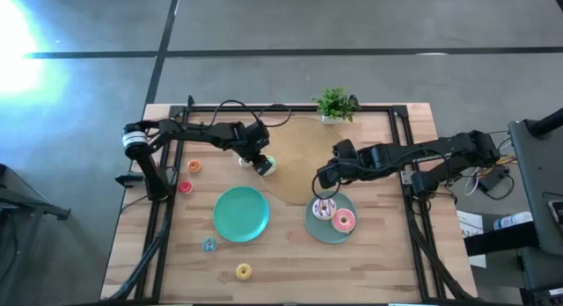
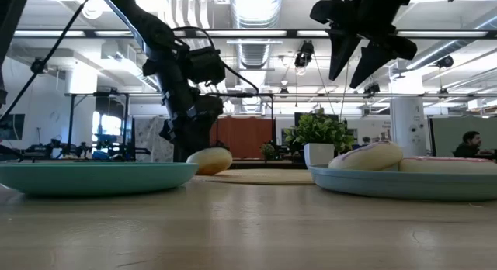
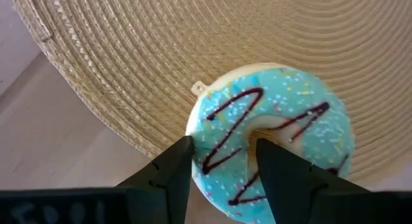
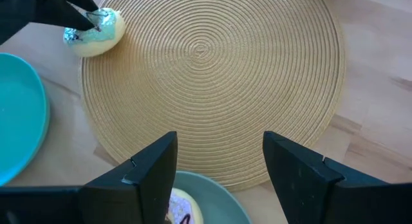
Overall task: Pick & Place donuts
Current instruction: Put the large light blue donut on the gray plate
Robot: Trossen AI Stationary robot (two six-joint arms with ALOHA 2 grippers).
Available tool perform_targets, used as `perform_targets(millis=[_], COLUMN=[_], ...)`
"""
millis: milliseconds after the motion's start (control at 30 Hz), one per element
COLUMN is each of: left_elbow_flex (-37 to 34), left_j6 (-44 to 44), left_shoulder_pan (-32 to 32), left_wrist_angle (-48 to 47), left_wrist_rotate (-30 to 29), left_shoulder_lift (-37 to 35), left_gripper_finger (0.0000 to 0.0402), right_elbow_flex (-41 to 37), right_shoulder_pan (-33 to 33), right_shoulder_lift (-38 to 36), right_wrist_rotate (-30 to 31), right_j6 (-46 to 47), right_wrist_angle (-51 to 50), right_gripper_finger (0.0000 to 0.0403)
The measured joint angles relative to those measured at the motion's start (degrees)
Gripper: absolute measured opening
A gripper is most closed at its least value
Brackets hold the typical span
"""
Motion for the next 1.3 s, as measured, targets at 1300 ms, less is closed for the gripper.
perform_targets(millis=[1300], left_elbow_flex=[8.21], left_j6=[-4.58], left_shoulder_pan=[-14.32], left_wrist_angle=[15.06], left_wrist_rotate=[1.25], left_shoulder_lift=[-6.99], left_gripper_finger=[0.0001], right_elbow_flex=[0.00], right_shoulder_pan=[3.53], right_shoulder_lift=[-9.70], right_wrist_rotate=[10.58], right_j6=[0.36], right_wrist_angle=[-1.04], right_gripper_finger=[0.0219])
